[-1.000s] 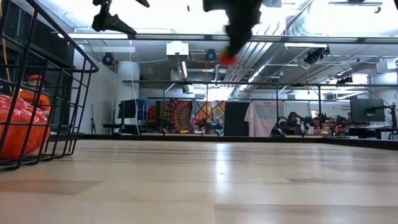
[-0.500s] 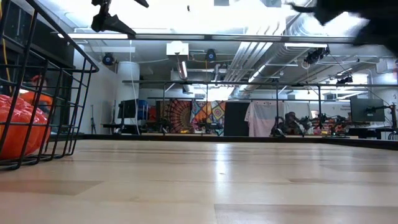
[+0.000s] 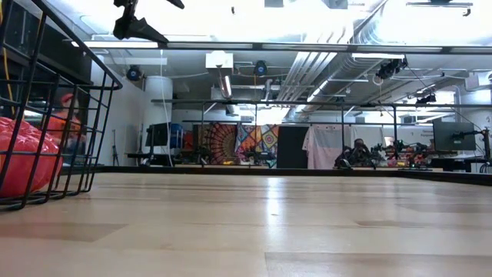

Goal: Sort produce into baskets
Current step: Put the red strawberry into the orange bin, then return to Home Position

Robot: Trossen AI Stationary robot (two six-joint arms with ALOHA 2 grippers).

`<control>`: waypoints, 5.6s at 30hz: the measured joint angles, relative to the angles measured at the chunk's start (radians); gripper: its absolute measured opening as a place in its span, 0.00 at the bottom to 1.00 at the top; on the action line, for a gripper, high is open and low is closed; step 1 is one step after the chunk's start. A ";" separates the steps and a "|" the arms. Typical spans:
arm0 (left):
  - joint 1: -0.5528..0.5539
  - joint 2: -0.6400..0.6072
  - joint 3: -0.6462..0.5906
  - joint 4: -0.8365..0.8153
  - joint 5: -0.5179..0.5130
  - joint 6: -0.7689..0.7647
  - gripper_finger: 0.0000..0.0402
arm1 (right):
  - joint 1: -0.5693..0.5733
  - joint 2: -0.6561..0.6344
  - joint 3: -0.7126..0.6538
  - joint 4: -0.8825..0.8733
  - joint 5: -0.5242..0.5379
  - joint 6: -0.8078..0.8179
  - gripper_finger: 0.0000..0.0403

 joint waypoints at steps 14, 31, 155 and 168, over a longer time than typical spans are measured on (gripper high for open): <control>-0.005 0.000 0.000 0.000 0.112 0.051 0.98 | 0.014 0.000 -0.004 0.019 -0.004 -0.027 0.62; -0.008 0.006 -0.419 0.954 0.210 -0.056 0.98 | -0.219 -0.147 0.112 -0.039 0.480 -0.265 0.85; -0.096 -0.940 -1.028 0.902 0.256 -0.184 0.02 | -0.963 -1.413 -1.002 1.123 0.344 -1.741 0.00; -0.190 -0.941 -1.028 0.778 0.297 0.191 0.02 | -0.963 -1.412 -1.002 1.123 0.344 -1.741 0.00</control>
